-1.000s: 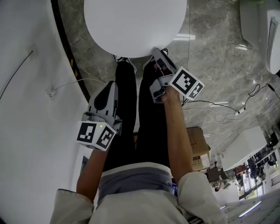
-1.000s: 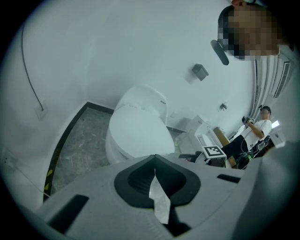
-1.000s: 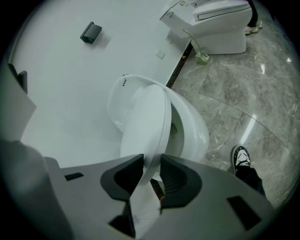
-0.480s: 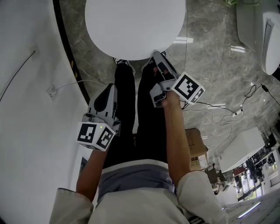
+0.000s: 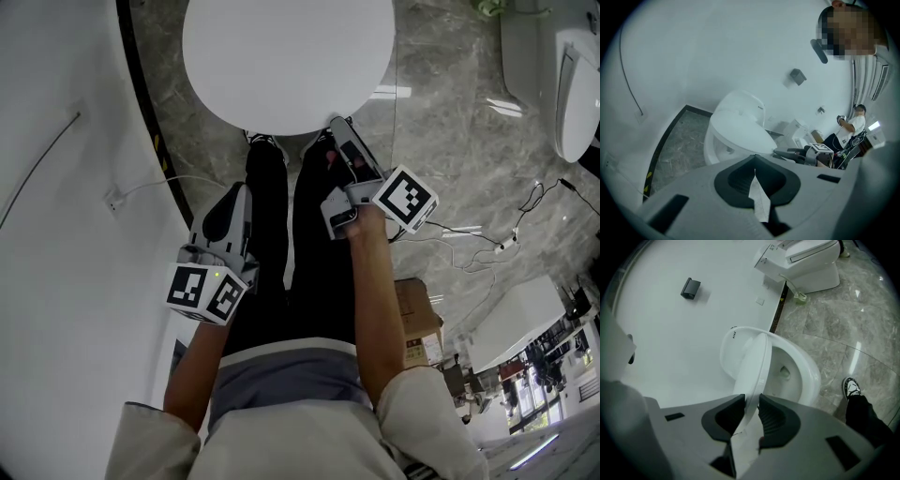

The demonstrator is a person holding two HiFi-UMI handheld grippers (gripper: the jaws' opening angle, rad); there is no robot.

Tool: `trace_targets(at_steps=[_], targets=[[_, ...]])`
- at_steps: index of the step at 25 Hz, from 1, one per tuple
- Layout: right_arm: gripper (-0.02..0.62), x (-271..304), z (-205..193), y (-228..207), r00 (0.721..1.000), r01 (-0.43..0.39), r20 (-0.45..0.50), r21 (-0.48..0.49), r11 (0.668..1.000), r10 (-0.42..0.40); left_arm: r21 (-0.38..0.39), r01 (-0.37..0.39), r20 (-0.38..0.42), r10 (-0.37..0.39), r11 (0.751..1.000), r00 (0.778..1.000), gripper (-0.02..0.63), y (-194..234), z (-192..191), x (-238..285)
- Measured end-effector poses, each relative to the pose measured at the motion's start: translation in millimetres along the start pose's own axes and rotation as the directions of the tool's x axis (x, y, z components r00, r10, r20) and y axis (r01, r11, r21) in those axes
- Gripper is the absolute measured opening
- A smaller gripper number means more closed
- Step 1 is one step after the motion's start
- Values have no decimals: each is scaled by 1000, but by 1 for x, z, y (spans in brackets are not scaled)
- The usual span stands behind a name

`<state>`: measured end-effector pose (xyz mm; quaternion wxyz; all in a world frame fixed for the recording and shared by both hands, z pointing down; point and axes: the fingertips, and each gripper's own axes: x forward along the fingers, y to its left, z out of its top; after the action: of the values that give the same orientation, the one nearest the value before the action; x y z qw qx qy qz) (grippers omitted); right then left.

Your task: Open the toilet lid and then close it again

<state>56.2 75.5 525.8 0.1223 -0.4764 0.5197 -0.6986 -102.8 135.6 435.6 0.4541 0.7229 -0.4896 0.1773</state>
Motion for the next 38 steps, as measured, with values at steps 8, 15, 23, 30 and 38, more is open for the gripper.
trace_targets(at_steps=[8, 15, 23, 30, 38], targets=[[92, -4, 8, 25, 999, -46, 22, 5, 999, 46, -7, 5, -2, -5, 1000, 1000, 6, 2, 6, 1], [100, -5, 13, 47, 995, -95, 34, -10, 995, 95, -5, 10, 1, -10, 1000, 1000, 6, 6, 11, 2], [104, -4, 19, 64, 994, -108, 34, -5, 994, 108, -1, 12, 10, -12, 1000, 1000, 6, 6, 20, 0], [112, -4, 24, 82, 990, -136, 48, 0, 991, 136, 0, 16, 28, -16, 1000, 999, 6, 8, 29, -7], [123, 1, 40, 103, 985, -165, 51, -3, 986, 165, 3, 12, 45, -12, 1000, 999, 6, 4, 44, -5]])
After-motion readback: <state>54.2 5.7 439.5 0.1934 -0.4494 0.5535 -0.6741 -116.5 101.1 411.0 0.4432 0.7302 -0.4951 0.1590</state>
